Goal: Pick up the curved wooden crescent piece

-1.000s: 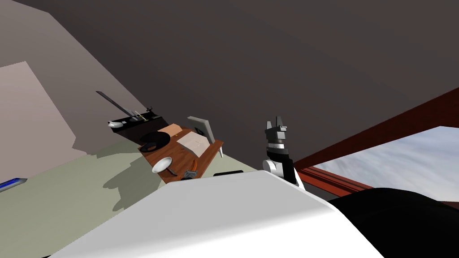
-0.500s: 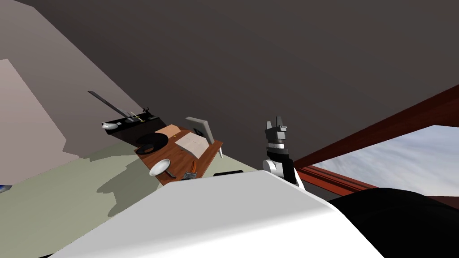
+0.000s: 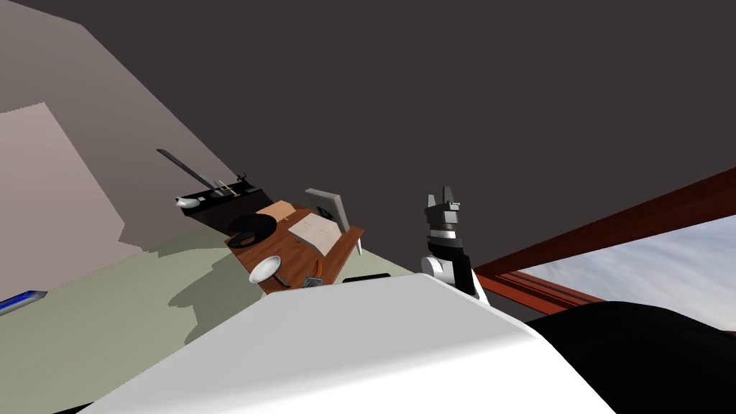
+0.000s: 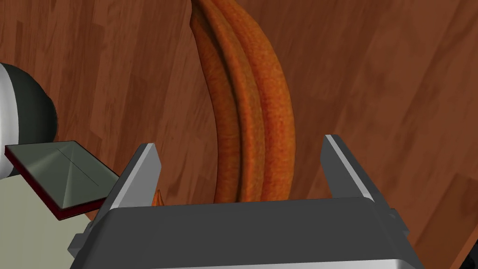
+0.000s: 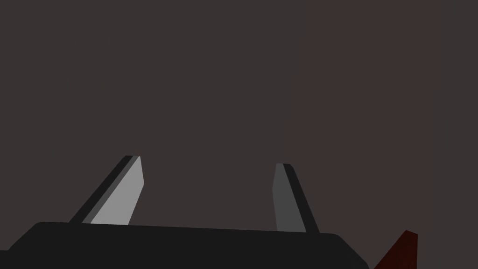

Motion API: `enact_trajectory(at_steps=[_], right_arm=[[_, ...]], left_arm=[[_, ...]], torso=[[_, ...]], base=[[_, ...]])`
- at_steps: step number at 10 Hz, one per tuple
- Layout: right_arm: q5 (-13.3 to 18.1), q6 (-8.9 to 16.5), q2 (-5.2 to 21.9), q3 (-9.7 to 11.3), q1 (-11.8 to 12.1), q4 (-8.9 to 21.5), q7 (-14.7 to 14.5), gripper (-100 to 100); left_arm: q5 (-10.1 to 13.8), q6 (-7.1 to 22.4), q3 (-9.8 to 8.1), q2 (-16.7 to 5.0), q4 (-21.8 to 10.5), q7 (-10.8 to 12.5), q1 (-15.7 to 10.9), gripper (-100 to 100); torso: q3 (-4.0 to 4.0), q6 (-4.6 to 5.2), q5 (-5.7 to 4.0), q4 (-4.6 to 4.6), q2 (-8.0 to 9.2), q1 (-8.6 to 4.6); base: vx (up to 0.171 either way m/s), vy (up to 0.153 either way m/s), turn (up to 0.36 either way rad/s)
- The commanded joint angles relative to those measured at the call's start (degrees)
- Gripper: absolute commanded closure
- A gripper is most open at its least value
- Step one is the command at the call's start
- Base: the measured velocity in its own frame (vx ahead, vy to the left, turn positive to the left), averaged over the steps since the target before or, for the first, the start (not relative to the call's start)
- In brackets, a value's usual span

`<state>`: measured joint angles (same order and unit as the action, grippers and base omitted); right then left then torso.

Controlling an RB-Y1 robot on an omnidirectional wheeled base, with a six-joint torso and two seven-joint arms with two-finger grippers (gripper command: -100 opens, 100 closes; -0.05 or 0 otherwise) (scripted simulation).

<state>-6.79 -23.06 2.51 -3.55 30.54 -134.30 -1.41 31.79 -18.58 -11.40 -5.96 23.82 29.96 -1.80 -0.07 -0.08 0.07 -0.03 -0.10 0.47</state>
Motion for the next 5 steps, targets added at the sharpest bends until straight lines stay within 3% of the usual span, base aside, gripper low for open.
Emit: enact_trajectory(at_steps=[1,2,3,5], right_arm=[[0.0,0.0,0.0,0.0,0.0,0.0,0.0,0],[0.0,0.0,0.0,0.0,0.0,0.0,0.0,0],[0.0,0.0,0.0,0.0,0.0,0.0,0.0,0],[0.0,0.0,0.0,0.0,0.0,0.0,0.0,0]], left_arm=[[-0.7,-2.1,-0.78,2.3,-1.3,-1.6,0.0,-100],[-0.4,-1.8,-0.18,1.2,-2.7,-0.5,-1.2,-100],[-0.5,-2.4,-0.17,1.4,-3.2,-0.5,-1.4,100],[-0.5,-2.3,-0.17,1.4,-3.1,-0.5,-1.4,100]], torso=[[0.0,0.0,0.0,0.0,0.0,0.0],[-0.02,0.01,-0.01,-0.01,-0.04,-0.08],[0.02,0.01,-0.06,0.01,0.05,-0.29],[0.09,0.01,-0.12,0.03,0.16,-0.46]], base=[[0.059,0.11,0.048],[0.029,0.044,0.001],[0.005,0.009,-0.002],[0.0,0.0,0.0]])
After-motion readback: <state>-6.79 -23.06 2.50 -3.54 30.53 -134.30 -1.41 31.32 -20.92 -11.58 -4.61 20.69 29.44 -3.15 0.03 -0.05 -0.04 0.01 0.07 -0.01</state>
